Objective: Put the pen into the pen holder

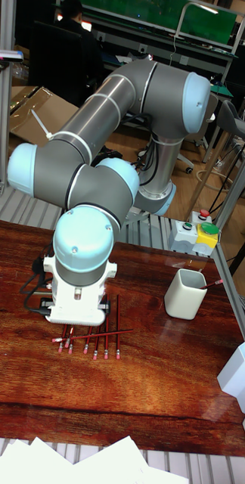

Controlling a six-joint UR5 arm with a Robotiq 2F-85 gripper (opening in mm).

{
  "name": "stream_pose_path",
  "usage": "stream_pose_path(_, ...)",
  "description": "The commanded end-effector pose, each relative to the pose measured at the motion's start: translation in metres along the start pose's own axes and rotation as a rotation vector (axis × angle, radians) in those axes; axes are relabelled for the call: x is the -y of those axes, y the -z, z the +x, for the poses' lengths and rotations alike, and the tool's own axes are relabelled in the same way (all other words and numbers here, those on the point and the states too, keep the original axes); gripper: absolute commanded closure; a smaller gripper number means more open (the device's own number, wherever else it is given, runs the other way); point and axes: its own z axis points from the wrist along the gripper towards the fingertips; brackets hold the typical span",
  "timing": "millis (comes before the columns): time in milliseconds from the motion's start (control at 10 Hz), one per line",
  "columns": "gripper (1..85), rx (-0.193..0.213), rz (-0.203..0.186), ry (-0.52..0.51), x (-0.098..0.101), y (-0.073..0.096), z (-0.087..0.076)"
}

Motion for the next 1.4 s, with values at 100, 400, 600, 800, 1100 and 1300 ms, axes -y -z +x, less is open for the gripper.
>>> stream_pose_path(100, 33.0, 0.020, -0.007, -0.061, 0.0009, -0.0037, -0.0089)
stream_pose_path(400, 37.0, 0.013, -0.002, -0.084, -0.0019, 0.0024, -0.0031)
stream_pose_path(600, 39.7, 0.007, -0.001, -0.092, -0.0028, 0.0037, -0.0008)
stream_pose_path(800, 42.3, 0.010, 0.003, -0.100, -0.0012, 0.0012, -0.0038)
stream_pose_path(1100, 43.3, 0.011, 0.009, -0.109, 0.0003, -0.0015, -0.0064)
stream_pose_path(1300, 45.0, 0.012, 0.016, -0.122, 0.0015, -0.0024, -0.0069)
